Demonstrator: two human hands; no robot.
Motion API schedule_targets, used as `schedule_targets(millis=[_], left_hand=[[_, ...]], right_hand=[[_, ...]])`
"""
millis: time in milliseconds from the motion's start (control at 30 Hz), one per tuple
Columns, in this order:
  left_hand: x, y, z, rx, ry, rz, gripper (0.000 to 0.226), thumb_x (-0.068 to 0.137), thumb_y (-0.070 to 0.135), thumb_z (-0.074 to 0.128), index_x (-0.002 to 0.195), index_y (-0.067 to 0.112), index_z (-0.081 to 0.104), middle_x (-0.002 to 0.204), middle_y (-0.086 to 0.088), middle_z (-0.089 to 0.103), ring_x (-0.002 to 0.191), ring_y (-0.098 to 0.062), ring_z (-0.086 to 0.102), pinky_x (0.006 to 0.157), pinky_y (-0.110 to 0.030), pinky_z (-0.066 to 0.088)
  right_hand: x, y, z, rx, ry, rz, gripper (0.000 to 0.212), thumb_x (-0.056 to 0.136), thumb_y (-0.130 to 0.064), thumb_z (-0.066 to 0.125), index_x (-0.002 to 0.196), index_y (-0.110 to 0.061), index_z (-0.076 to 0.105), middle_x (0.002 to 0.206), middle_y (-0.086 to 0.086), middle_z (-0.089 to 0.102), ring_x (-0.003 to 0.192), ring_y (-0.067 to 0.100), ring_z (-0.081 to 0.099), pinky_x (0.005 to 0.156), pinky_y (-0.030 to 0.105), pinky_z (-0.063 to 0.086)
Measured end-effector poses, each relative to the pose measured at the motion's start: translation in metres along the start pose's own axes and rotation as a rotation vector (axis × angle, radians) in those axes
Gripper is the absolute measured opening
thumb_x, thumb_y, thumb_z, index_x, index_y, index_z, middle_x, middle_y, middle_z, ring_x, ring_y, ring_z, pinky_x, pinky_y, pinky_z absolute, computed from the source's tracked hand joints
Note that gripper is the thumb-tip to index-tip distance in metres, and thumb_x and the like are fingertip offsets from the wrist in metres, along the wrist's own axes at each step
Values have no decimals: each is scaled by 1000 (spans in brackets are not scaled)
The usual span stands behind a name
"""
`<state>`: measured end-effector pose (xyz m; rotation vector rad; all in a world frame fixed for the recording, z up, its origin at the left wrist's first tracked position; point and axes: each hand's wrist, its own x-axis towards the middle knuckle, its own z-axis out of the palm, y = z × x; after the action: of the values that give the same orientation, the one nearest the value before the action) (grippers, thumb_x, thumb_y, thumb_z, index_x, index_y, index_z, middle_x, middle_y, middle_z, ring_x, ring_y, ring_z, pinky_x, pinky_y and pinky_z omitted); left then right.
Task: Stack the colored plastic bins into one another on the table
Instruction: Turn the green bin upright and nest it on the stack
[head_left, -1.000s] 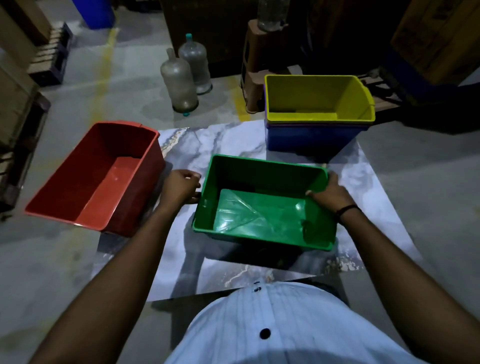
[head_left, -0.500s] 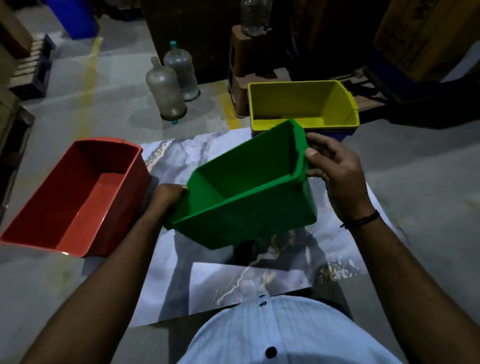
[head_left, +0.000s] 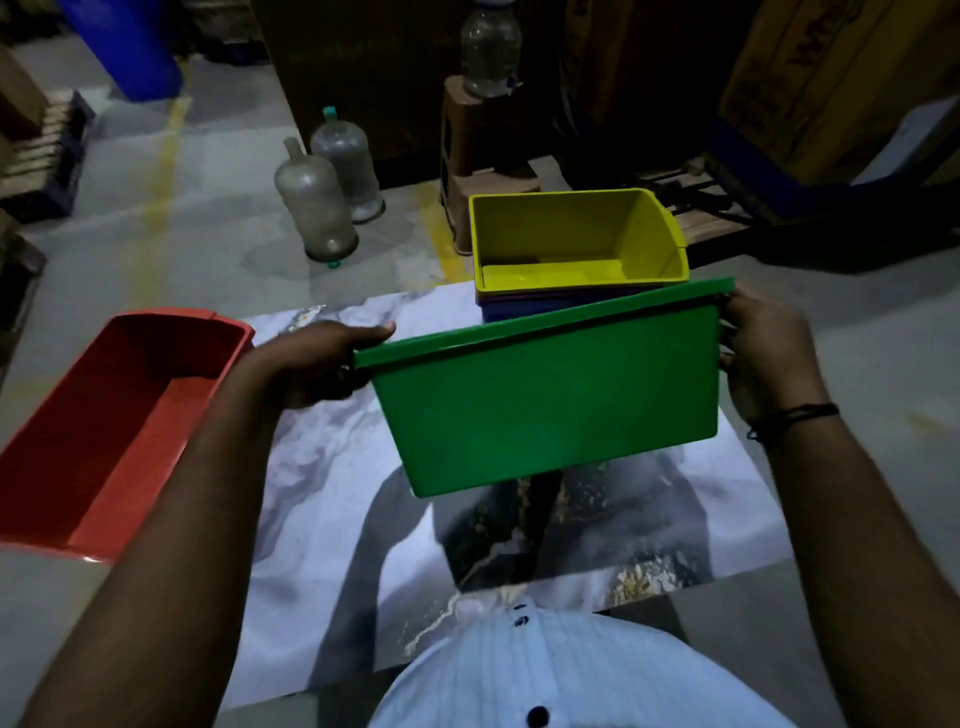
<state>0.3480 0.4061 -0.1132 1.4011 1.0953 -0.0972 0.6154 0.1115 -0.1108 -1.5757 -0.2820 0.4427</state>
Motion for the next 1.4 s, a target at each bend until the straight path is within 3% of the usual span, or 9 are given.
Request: schedule_targets(millis=[133, 333, 500, 600, 733, 900, 1000, 1200, 1400], left_hand=[[-31, 51, 14, 88, 64, 188, 31, 98, 38, 64, 84, 9, 64, 62, -1, 49, 35, -5, 39, 36, -15, 36], [-33, 103, 33, -106, 239, 419, 17, 100, 30, 62, 98, 15, 70, 91, -5, 73, 70, -11, 73, 57, -22, 57], [2, 125, 50, -107, 277, 593, 21, 102, 19, 57, 115, 9, 71, 94, -4, 74, 80, -15, 72, 60, -25, 56], [32, 127, 62, -15, 226, 665, 46, 88, 0, 62, 134, 6, 63, 115, -14, 72, 96, -26, 71, 68, -29, 57], [61, 131, 78, 58, 241, 696, 77, 74, -17, 57, 144, 15, 55, 133, -9, 61, 102, -19, 65, 62, -21, 54], [88, 132, 96, -5, 186, 682, 68, 82, -16, 59, 141, 17, 52, 121, 3, 63, 102, -11, 63, 67, -13, 53], [101, 132, 100, -20, 145, 684, 56, 85, -4, 63, 129, 29, 53, 117, 12, 66, 107, -12, 66, 83, -24, 56], [119, 134, 98, -38, 105, 648, 65, 86, 23, 67, 148, 23, 48, 144, -4, 61, 131, -24, 60, 107, -42, 52], [136, 135, 99, 10, 108, 603, 71, 84, 12, 75, 147, 26, 45, 142, 0, 59, 130, -22, 59, 107, -42, 52]], right_hand=[[12, -12, -10, 237, 180, -8, 29, 93, -12, 45, 98, -15, 74, 80, -7, 68, 57, 3, 58, 54, 19, 39], [37, -43, -23, 443, 111, -73, 50, 92, -26, 38, 129, -10, 68, 106, 1, 66, 77, 9, 61, 57, 17, 42], [73, -48, -21, 222, -50, -247, 38, 84, -21, 48, 111, -29, 72, 114, -5, 71, 103, 12, 66, 76, 24, 50], [113, -26, -21, -16, -113, -334, 37, 89, -25, 59, 126, -26, 61, 124, -1, 67, 115, 13, 64, 92, 34, 53], [175, 19, -32, -412, -135, -238, 105, 73, -70, 75, 156, -28, 26, 157, 1, 42, 143, 20, 43, 113, 51, 41], [184, 20, -26, -494, -135, -301, 120, 69, -77, 71, 160, -29, 10, 166, 0, 24, 151, 20, 27, 120, 47, 32], [197, 14, -26, -546, -122, -288, 128, 64, -81, 67, 161, -21, 7, 167, 5, 20, 152, 24, 24, 121, 46, 29], [219, 12, -25, -565, -130, -275, 127, 65, -80, 68, 160, -17, 12, 162, 10, 31, 148, 26, 32, 118, 44, 33], [229, 27, -26, -584, -163, -230, 131, 64, -81, 69, 161, -19, 7, 165, 9, 27, 150, 26, 29, 119, 47, 33]])
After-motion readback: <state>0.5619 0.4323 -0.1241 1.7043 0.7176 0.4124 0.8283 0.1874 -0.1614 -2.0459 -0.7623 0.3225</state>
